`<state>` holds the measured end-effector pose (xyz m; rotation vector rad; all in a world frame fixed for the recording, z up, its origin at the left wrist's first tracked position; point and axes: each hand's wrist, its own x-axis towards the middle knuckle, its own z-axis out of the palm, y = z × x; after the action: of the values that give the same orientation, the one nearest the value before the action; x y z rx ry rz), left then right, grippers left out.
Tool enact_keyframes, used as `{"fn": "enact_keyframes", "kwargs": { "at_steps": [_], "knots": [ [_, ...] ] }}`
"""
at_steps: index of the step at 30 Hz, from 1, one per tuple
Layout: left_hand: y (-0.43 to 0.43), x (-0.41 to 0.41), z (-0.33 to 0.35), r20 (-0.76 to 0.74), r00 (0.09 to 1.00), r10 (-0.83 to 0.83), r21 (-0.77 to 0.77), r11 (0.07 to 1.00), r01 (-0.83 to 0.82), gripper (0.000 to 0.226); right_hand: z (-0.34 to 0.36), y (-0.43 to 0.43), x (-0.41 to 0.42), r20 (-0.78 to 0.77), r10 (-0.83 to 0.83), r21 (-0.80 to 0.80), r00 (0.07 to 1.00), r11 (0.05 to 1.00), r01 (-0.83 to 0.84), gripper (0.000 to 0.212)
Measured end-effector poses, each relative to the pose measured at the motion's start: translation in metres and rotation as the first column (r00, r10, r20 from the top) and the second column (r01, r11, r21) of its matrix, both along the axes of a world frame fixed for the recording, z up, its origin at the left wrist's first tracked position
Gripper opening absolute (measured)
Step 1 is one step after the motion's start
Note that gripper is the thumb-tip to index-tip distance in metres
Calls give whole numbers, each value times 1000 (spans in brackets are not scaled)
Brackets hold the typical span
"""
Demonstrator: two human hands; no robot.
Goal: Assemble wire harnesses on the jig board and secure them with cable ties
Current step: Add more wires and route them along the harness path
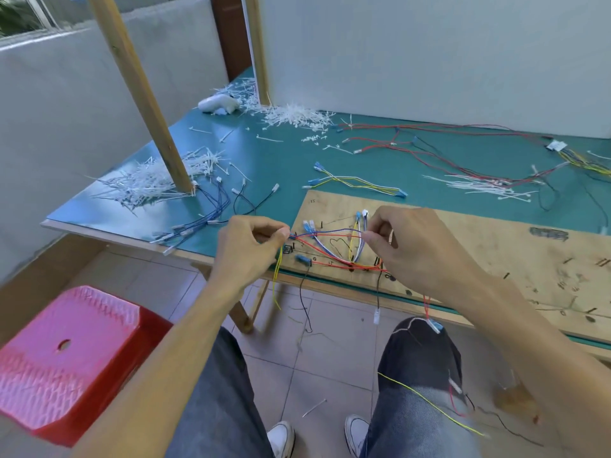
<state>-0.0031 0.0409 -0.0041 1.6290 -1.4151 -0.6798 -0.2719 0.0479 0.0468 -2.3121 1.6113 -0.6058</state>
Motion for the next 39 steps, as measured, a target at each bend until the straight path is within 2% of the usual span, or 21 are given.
{"fn": "enact_keyframes", "kwargs": {
  "at_steps": [2, 4, 7, 10, 15, 17, 23, 26, 28, 30, 31, 34, 36, 38, 39],
  "knots": [
    [-3, 0, -5, -46, 998, 30, 16, 999, -29, 17, -2, 2, -4, -16, 20, -5, 1000, 1000, -20, 14],
    [-4, 2, -8, -78, 996, 48, 21, 999, -46, 13, -2, 6, -8, -29, 87, 8, 996, 996, -87, 11],
    [-6, 2, -8, -51, 997, 54, 23, 998, -53, 5, 1, 12, -14, 20, 201, 74, 979, 977, -202, 13],
    [-3, -3, -8, -94, 995, 30, 20, 999, -29, 3, 9, 18, -22, 52, 274, 145, 960, 949, -278, 13],
    [1, -7, -8, -158, 987, -39, -16, 999, 37, 4, 16, 26, -33, 142, 379, 403, 914, 822, -403, 10],
    [2, -7, -8, -172, 984, -41, -19, 999, 39, 4, 15, 29, -33, 199, 369, 466, 908, 779, -419, 11],
    [2, -4, -9, -198, 979, -58, -37, 998, 51, 7, 15, 33, -32, 17, 305, 377, 952, 880, -289, 10],
    [1, 1, -10, -196, 979, -50, -34, 998, 44, 10, 12, 39, -28, -110, 127, 183, 986, 977, -105, 17],
    [1, 3, -12, -197, 978, -65, -38, 998, 59, 9, 11, 44, -25, -219, 45, 73, 975, 997, -29, 33],
    [2, 4, -12, -203, 976, -76, -50, 996, 68, 8, 11, 53, -24, -214, 74, 94, 974, 994, -54, 51],
    [3, 5, -12, -214, 973, -84, -57, 996, 73, 8, 11, 56, -25, -164, 90, 126, 982, 990, -69, 54],
    [4, 9, -11, -276, 953, -123, -78, 991, 106, 7, 8, 61, -32, -11, 40, 231, 999, 972, -36, 33],
    [5, 11, -10, -288, 946, -150, -88, 988, 130, 7, 8, 66, -33, -48, 32, 201, 998, 979, -22, 35],
    [7, 11, -9, -295, 941, -167, -95, 985, 145, 7, 7, 72, -33, -166, 15, 104, 986, 995, 3, 45],
    [8, 11, -8, -297, 940, -169, -99, 984, 145, 8, 10, 75, -31, -202, 4, 64, 979, 998, 9, 42]
  ]
}}
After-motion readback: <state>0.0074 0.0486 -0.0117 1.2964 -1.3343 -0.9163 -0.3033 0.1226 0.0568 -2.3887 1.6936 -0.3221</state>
